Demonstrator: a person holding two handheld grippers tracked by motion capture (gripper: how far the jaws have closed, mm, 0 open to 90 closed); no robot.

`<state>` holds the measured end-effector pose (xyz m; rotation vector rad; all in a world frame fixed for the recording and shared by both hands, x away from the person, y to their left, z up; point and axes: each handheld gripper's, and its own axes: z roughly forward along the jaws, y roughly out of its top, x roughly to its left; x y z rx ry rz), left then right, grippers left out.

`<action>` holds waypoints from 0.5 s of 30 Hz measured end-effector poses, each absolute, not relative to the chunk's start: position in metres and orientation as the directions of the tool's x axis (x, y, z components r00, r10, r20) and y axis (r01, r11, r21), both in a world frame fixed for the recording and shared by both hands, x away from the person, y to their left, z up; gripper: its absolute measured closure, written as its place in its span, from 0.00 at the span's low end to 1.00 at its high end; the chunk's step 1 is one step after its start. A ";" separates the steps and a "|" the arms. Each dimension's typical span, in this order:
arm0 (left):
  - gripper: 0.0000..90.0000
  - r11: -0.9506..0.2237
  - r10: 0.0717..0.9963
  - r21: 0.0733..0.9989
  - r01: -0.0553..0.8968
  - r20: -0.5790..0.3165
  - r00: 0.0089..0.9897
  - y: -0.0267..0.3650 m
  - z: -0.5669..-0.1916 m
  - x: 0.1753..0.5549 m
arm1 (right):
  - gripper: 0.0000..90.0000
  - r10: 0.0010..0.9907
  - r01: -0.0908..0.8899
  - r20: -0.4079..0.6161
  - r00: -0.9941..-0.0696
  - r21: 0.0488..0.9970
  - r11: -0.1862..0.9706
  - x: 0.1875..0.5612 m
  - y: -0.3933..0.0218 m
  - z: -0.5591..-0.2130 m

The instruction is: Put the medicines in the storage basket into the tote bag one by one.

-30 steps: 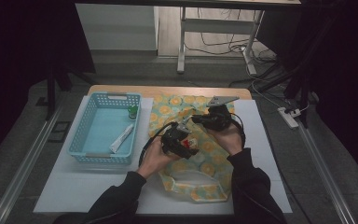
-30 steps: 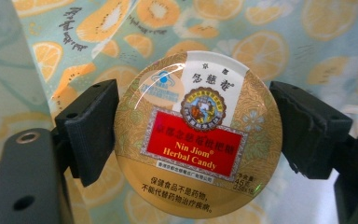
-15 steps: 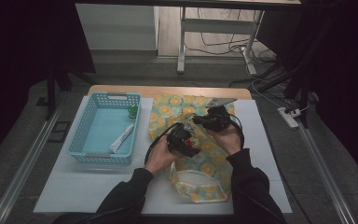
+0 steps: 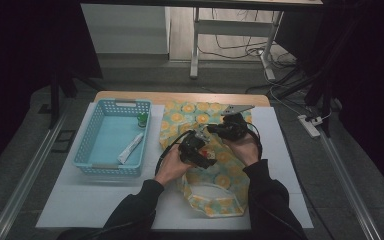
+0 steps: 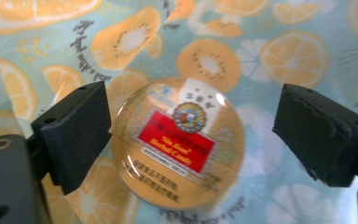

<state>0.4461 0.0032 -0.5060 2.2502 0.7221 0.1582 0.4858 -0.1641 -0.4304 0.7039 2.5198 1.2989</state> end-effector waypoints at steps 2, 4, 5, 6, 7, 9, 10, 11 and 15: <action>0.11 -0.556 0.539 0.700 0.449 -0.109 0.835 0.005 -0.501 0.443 | 1.00 0.507 0.312 0.023 -0.862 0.812 0.493 0.486 -0.164 -0.430; 0.10 -0.560 0.531 0.700 0.444 -0.109 0.840 0.008 -0.496 0.440 | 1.00 0.506 0.310 0.022 -0.862 0.813 0.493 0.486 -0.164 -0.430; 0.10 -0.555 0.529 0.701 0.448 -0.119 0.840 0.010 -0.494 0.438 | 1.00 0.506 0.309 0.021 -0.863 0.813 0.493 0.485 -0.164 -0.430; 0.09 -0.542 0.528 0.707 0.454 -0.135 0.839 0.011 -0.493 0.436 | 1.00 0.506 0.310 0.021 -0.862 0.812 0.494 0.485 -0.164 -0.429; 0.08 -0.538 0.521 0.711 0.454 -0.144 0.842 0.014 -0.491 0.435 | 1.00 0.506 0.309 0.022 -0.862 0.814 0.492 0.485 -0.164 -0.429; 0.06 -0.528 0.512 0.714 0.460 -0.164 0.843 0.017 -0.488 0.432 | 1.00 0.505 0.310 0.025 -0.863 0.815 0.489 0.485 -0.163 -0.429; 0.05 -0.526 0.508 0.716 0.459 -0.169 0.845 0.019 -0.487 0.431 | 1.00 0.505 0.311 0.027 -0.863 0.815 0.488 0.484 -0.163 -0.429; 0.04 -0.524 0.504 0.718 0.457 -0.172 0.847 0.021 -0.486 0.429 | 1.00 0.504 0.311 0.026 -0.864 0.814 0.490 0.484 -0.163 -0.429; 0.03 -0.505 0.497 0.732 0.457 -0.187 0.848 0.029 -0.481 0.423 | 1.00 0.497 0.303 0.021 -0.867 0.815 0.494 0.484 -0.163 -0.428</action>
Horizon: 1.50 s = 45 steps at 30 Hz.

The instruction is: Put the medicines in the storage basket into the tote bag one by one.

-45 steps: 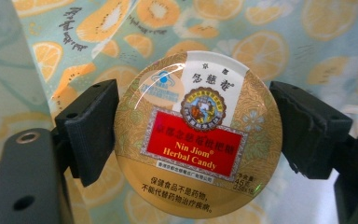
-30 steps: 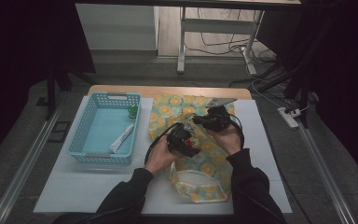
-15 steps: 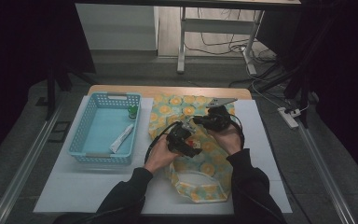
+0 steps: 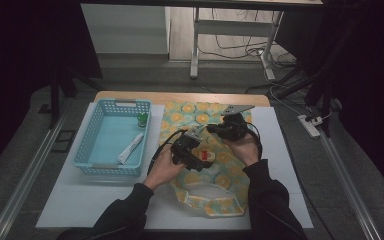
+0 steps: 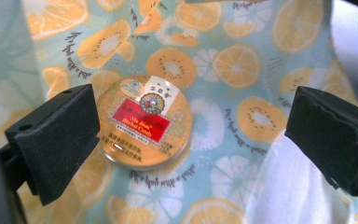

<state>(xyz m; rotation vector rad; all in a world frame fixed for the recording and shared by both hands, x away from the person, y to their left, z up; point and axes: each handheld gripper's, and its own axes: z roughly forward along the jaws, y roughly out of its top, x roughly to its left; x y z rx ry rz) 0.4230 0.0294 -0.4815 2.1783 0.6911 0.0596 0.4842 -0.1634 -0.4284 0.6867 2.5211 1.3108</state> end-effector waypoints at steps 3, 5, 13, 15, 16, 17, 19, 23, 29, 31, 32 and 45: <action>0.02 -0.492 0.492 0.743 0.453 -0.192 0.849 0.037 -0.477 0.419 | 1.00 0.498 0.304 0.021 -0.867 0.814 0.495 0.484 -0.163 -0.428; 0.03 -0.488 0.490 0.745 0.455 -0.197 0.849 0.043 -0.476 0.417 | 1.00 0.498 0.305 0.021 -0.867 0.814 0.495 0.484 -0.163 -0.428; 0.01 -0.463 0.476 0.749 0.473 -0.240 0.846 0.062 -0.475 0.414 | 1.00 0.498 0.304 0.020 -0.867 0.814 0.496 0.484 -0.164 -0.428; 0.00 -0.463 0.487 0.749 0.474 -0.232 0.842 0.067 -0.473 0.412 | 1.00 0.498 0.303 0.019 -0.867 0.813 0.496 0.484 -0.164 -0.428; 0.00 -0.459 0.492 0.750 0.475 -0.231 0.839 0.069 -0.471 0.411 | 1.00 0.499 0.305 0.021 -0.866 0.813 0.496 0.484 -0.164 -0.428; 0.00 -0.453 0.494 0.754 0.475 -0.231 0.838 0.072 -0.470 0.410 | 1.00 0.499 0.304 0.020 -0.866 0.813 0.496 0.484 -0.164 -0.428; 0.00 -0.442 0.498 0.763 0.471 -0.228 0.837 0.077 -0.467 0.408 | 1.00 0.498 0.303 0.020 -0.867 0.815 0.494 0.484 -0.164 -0.428; 0.00 -0.432 0.522 0.774 0.463 -0.205 0.828 0.089 -0.459 0.403 | 1.00 0.498 0.302 0.020 -0.867 0.816 0.493 0.483 -0.164 -0.427; 0.00 -0.428 0.569 0.769 0.474 -0.178 0.803 0.110 -0.453 0.399 | 1.00 0.498 0.302 0.019 -0.867 0.815 0.495 0.483 -0.164 -0.428; 0.00 -0.429 0.583 0.766 0.479 -0.169 0.794 0.116 -0.451 0.398 | 1.00 0.498 0.302 0.018 -0.867 0.814 0.496 0.483 -0.164 -0.428; 0.00 -0.429 0.592 0.764 0.483 -0.166 0.789 0.120 -0.451 0.397 | 1.00 0.498 0.302 0.018 -0.867 0.814 0.496 0.483 -0.164 -0.428; 0.00 -0.385 0.726 0.743 0.548 -0.123 0.676 0.178 -0.447 0.394 | 1.00 0.494 0.298 0.018 -0.869 0.816 0.496 0.483 -0.164 -0.428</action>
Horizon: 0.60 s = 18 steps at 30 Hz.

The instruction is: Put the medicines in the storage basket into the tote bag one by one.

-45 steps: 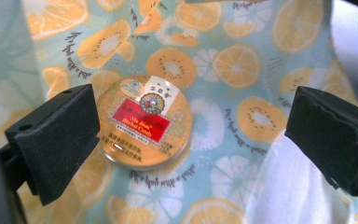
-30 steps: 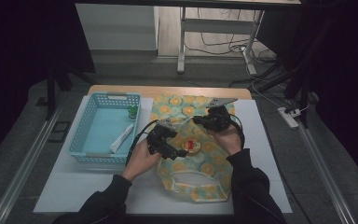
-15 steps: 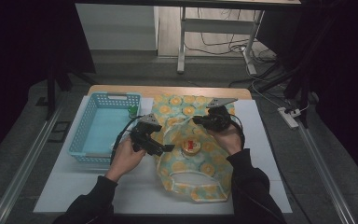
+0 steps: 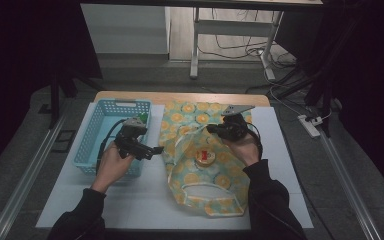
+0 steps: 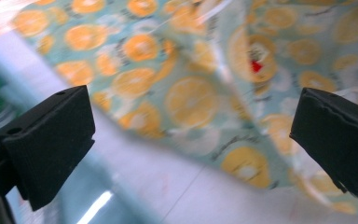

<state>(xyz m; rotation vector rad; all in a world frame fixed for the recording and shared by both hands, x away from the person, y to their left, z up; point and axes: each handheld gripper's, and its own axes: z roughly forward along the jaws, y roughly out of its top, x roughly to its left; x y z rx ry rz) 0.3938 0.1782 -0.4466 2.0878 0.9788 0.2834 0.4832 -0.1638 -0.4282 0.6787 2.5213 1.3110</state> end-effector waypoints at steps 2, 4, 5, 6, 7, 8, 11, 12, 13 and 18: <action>0.00 -0.387 0.745 0.732 0.560 -0.110 0.658 0.185 -0.447 0.394 | 1.00 0.493 0.297 0.016 -0.870 0.816 0.496 0.483 -0.163 -0.428; 0.00 -0.378 0.760 0.729 0.571 -0.109 0.641 0.193 -0.448 0.395 | 1.00 0.490 0.294 0.015 -0.872 0.816 0.498 0.483 -0.163 -0.429; 0.00 -0.368 0.767 0.728 0.579 -0.114 0.631 0.196 -0.448 0.396 | 1.00 0.489 0.294 0.015 -0.872 0.815 0.499 0.483 -0.163 -0.429; 0.00 -0.367 0.773 0.725 0.583 -0.111 0.625 0.200 -0.449 0.397 | 1.00 0.488 0.293 0.015 -0.872 0.815 0.499 0.483 -0.163 -0.429; 0.00 -0.361 0.779 0.725 0.586 -0.110 0.617 0.204 -0.449 0.397 | 1.00 0.488 0.293 0.014 -0.873 0.815 0.500 0.483 -0.163 -0.429; 0.00 -0.357 0.784 0.722 0.593 -0.113 0.610 0.207 -0.450 0.399 | 1.00 0.487 0.292 0.014 -0.873 0.815 0.500 0.483 -0.163 -0.429; 0.00 -0.363 0.801 0.707 0.607 -0.096 0.590 0.216 -0.452 0.403 | 1.00 0.486 0.292 0.014 -0.874 0.815 0.501 0.483 -0.163 -0.429; 0.00 -0.365 0.807 0.703 0.611 -0.089 0.585 0.218 -0.453 0.405 | 1.00 0.487 0.291 0.013 -0.874 0.815 0.501 0.483 -0.163 -0.429; 0.00 -0.370 0.809 0.698 0.613 -0.082 0.582 0.221 -0.454 0.406 | 1.00 0.486 0.291 0.014 -0.874 0.815 0.501 0.483 -0.163 -0.429; 0.00 -0.378 0.817 0.671 0.638 -0.082 0.571 0.232 -0.464 0.417 | 1.00 0.481 0.287 0.012 -0.877 0.817 0.501 0.482 -0.162 -0.428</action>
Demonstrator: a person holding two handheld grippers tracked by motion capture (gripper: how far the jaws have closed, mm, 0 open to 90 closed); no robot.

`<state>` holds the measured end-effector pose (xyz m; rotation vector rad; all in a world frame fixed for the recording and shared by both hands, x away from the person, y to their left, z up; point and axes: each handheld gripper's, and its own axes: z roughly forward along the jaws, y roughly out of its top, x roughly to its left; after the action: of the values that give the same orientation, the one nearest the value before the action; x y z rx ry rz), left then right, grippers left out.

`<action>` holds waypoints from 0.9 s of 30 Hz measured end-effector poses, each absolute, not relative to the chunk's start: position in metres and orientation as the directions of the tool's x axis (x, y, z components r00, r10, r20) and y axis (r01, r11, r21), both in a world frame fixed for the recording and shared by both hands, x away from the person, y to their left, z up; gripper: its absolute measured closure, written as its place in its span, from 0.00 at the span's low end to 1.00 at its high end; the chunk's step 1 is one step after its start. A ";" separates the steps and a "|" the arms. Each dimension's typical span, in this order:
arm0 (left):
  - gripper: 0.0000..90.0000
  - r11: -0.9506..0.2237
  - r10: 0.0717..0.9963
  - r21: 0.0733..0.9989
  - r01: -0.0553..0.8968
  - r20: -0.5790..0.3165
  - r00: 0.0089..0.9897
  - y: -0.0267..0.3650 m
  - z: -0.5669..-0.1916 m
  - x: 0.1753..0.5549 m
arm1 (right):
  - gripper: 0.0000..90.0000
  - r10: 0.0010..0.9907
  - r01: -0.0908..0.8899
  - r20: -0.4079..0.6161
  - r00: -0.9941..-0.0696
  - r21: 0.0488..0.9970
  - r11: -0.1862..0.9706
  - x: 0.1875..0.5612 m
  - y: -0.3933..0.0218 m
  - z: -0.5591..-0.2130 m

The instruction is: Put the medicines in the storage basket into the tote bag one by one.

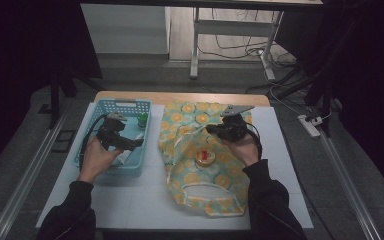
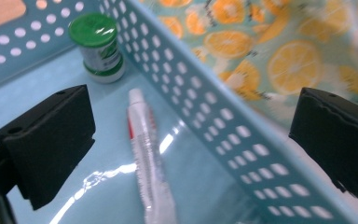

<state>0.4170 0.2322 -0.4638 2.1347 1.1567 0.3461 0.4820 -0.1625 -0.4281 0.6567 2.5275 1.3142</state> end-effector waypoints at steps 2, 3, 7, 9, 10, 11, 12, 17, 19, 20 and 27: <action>0.00 -0.383 0.820 0.657 0.649 -0.082 0.566 0.235 -0.468 0.422 | 1.00 0.480 0.285 0.011 -0.877 0.817 0.502 0.482 -0.163 -0.428; 0.00 -0.386 0.822 0.651 0.654 -0.079 0.564 0.237 -0.469 0.424 | 1.00 0.480 0.285 0.011 -0.877 0.817 0.502 0.482 -0.163 -0.428; 0.02 -0.412 0.818 0.619 0.669 -0.072 0.571 0.239 -0.476 0.431 | 1.00 0.478 0.281 0.008 -0.878 0.818 0.502 0.482 -0.163 -0.428; 0.02 -0.446 0.812 0.584 0.678 -0.054 0.581 0.237 -0.481 0.434 | 1.00 0.478 0.280 0.008 -0.878 0.818 0.502 0.482 -0.163 -0.428; 0.02 -0.453 0.811 0.572 0.684 -0.054 0.583 0.237 -0.483 0.435 | 1.00 0.477 0.279 0.007 -0.879 0.818 0.503 0.482 -0.163 -0.428; 0.02 -0.458 0.809 0.562 0.689 -0.057 0.585 0.237 -0.484 0.436 | 1.00 0.476 0.279 0.007 -0.879 0.818 0.503 0.482 -0.163 -0.428; 0.03 -0.460 0.809 0.552 0.696 -0.064 0.585 0.237 -0.486 0.437 | 1.00 0.476 0.278 0.006 -0.880 0.818 0.504 0.482 -0.163 -0.428; 0.04 -0.457 0.819 0.505 0.732 -0.081 0.568 0.239 -0.495 0.442 | 1.00 0.475 0.276 0.005 -0.880 0.820 0.502 0.482 -0.163 -0.428; 0.05 -0.458 0.823 0.483 0.746 -0.088 0.562 0.238 -0.498 0.443 | 1.00 0.474 0.275 0.005 -0.880 0.820 0.502 0.482 -0.163 -0.428; 0.06 -0.468 0.821 0.466 0.751 -0.084 0.564 0.238 -0.500 0.444 | 1.00 0.474 0.275 0.005 -0.880 0.820 0.502 0.482 -0.163 -0.428; 0.15 -0.493 0.832 0.363 0.791 -0.069 0.550 0.231 -0.511 0.449 | 1.00 0.474 0.272 0.002 -0.880 0.821 0.502 0.482 -0.163 -0.428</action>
<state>0.4485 0.2315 -0.5105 2.4367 1.3306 0.1632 0.4815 -0.1631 -0.4277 0.6377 2.5219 1.3185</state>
